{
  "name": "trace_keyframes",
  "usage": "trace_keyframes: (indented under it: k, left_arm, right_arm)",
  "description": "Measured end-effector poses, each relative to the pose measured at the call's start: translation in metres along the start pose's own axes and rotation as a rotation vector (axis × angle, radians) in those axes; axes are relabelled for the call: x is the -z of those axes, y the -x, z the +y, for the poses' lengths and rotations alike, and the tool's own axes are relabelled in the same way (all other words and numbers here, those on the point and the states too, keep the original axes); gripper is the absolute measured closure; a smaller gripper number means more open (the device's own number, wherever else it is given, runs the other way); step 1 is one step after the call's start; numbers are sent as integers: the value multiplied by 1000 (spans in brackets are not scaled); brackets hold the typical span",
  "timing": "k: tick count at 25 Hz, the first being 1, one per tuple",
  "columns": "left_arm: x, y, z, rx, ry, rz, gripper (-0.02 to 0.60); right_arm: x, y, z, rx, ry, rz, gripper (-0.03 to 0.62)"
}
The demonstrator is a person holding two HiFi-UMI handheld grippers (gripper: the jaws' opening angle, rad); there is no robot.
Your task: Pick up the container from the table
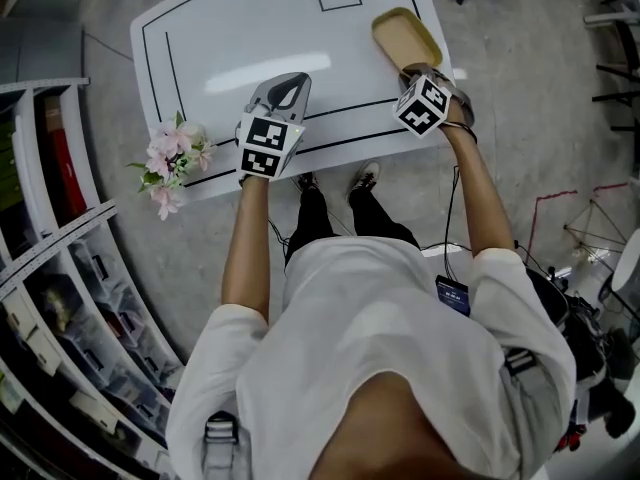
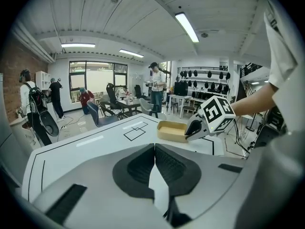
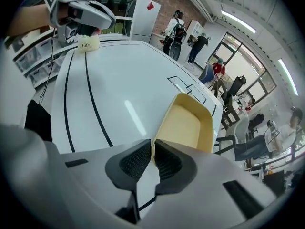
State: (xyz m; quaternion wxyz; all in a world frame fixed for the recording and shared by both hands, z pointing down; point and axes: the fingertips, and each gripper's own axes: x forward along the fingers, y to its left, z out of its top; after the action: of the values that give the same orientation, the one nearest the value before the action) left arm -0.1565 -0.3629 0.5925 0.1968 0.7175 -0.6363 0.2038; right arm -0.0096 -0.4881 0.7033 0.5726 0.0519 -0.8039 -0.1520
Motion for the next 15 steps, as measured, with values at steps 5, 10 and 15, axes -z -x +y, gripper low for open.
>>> trace_keyframes:
  k: [5,10,15]
  left_arm:
    - [-8,18,9,6,-4,-27,563]
    - [-34,44,19,-7,-32,-77,563]
    - [-82,67,29,-20,-101,-159,563]
  right_arm:
    - [-13,13,-3,40,-67,-20,559]
    - [-37,61,-21,112,-174,-120,559]
    - [-68,124,-46,172,-298,-261,559]
